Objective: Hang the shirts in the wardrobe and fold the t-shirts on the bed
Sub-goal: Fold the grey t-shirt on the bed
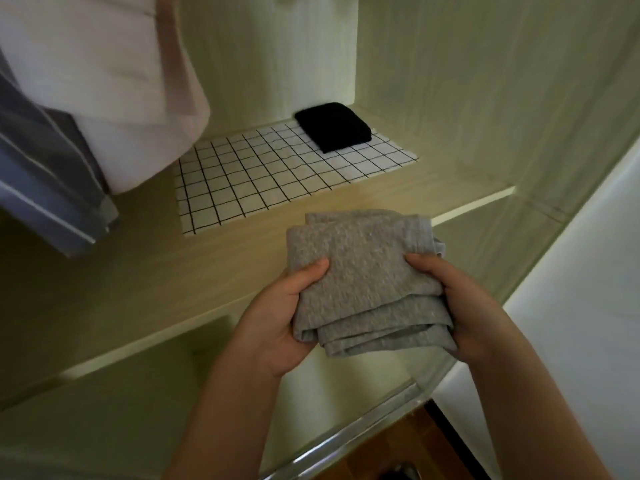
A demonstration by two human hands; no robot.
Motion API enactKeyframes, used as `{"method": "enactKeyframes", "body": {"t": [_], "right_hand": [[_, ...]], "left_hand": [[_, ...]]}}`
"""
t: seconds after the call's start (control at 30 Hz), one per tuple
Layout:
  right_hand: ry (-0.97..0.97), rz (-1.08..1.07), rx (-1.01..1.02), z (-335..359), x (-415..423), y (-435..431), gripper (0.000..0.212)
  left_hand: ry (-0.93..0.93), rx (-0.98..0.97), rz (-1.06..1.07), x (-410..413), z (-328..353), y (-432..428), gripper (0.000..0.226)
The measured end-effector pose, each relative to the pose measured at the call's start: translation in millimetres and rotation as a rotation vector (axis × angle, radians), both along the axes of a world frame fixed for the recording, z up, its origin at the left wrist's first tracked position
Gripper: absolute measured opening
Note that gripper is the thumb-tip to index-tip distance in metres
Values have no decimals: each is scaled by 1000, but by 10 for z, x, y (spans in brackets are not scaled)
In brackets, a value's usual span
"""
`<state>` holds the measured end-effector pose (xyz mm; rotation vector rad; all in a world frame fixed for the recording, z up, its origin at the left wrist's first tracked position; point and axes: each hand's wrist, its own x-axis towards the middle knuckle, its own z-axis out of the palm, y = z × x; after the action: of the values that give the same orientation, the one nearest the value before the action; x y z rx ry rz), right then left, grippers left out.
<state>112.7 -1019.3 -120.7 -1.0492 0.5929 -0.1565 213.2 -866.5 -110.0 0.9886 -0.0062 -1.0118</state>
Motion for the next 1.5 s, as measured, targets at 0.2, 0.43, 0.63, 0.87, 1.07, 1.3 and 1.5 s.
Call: {"method": "enactKeyframes", "body": {"t": [0.2, 0.43, 0.63, 0.87, 1.07, 1.3, 1.5], "right_hand": [[-37, 108, -8, 113, 425, -800, 40], [-39, 279, -20, 194, 970, -1292, 28], [-25, 391, -6, 202, 1405, -1280, 25], [-102, 420, -27, 308, 1882, -1155, 48], [-100, 462, -64, 399, 2373, -1087, 45], [-132, 395, -218, 399, 2966, -1044, 31], [-139, 294, -469, 248, 3593, -996, 49]], "left_hand": [[-1, -1, 132, 189, 124, -682, 43], [-23, 9, 277, 434, 189, -1024, 53], [-74, 99, 332, 744, 192, -951, 56], [-298, 261, 425, 1283, 266, -846, 49], [-534, 486, 486, 1833, 348, -775, 53], [-470, 463, 489, 2367, 351, -772, 31], [-479, 462, 605, 2839, 239, -807, 27]]}}
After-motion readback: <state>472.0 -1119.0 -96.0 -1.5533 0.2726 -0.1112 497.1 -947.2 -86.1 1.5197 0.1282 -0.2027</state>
